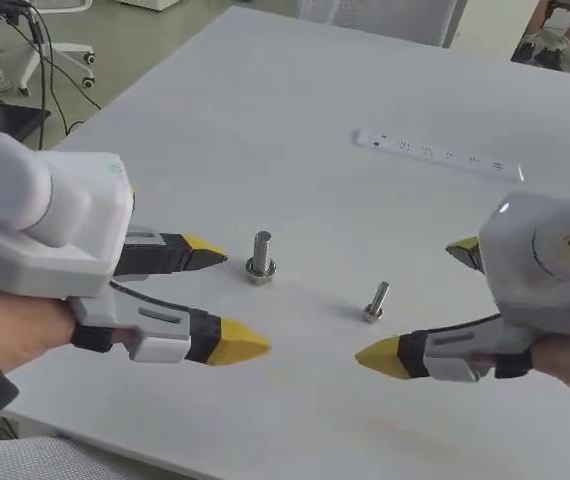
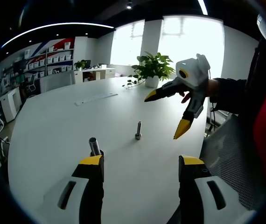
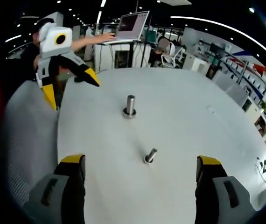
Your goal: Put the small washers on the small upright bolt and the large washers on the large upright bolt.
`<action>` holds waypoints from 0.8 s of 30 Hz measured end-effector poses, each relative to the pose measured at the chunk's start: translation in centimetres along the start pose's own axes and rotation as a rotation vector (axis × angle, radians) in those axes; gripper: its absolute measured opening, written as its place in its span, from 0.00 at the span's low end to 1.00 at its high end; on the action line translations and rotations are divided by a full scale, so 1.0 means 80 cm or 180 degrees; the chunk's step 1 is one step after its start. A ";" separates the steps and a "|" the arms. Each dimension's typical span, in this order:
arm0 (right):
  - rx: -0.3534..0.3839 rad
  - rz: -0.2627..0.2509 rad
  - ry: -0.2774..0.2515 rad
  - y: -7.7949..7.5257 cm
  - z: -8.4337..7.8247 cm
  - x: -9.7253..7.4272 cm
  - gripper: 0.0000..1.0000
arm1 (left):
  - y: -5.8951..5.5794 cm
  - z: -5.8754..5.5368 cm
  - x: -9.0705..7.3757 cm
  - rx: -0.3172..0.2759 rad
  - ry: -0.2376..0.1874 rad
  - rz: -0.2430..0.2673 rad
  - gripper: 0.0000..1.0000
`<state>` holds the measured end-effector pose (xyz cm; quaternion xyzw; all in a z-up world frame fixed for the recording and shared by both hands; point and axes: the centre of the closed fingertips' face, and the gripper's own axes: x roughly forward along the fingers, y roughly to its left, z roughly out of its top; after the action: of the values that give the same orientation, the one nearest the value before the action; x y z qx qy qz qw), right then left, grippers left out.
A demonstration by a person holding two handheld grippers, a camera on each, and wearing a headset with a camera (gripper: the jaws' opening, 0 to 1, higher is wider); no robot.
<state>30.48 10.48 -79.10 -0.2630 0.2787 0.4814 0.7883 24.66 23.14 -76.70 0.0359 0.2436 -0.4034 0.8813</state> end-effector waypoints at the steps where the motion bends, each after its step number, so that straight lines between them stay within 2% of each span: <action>1: 0.0005 -0.0010 -0.0011 0.001 0.000 -0.002 1.00 | 0.001 0.000 0.000 -0.0003 -0.0004 0.0006 0.64; 9: 0.0080 -0.0085 -0.0125 0.018 0.000 -0.022 1.00 | 0.005 -0.005 -0.007 -0.0040 -0.0003 0.0064 0.64; 15: 0.0178 -0.0088 -0.0145 0.031 -0.010 -0.030 1.00 | 0.007 -0.008 -0.012 -0.0061 -0.0008 0.0101 0.64; 24: 0.0377 -0.0160 -0.0164 0.034 -0.025 -0.033 1.00 | 0.011 -0.012 -0.014 -0.0087 -0.0005 0.0141 0.65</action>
<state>26.62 8.61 -79.07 -0.2103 0.2796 0.4508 0.8212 24.31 24.79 -77.13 0.0289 0.2476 -0.3804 0.8906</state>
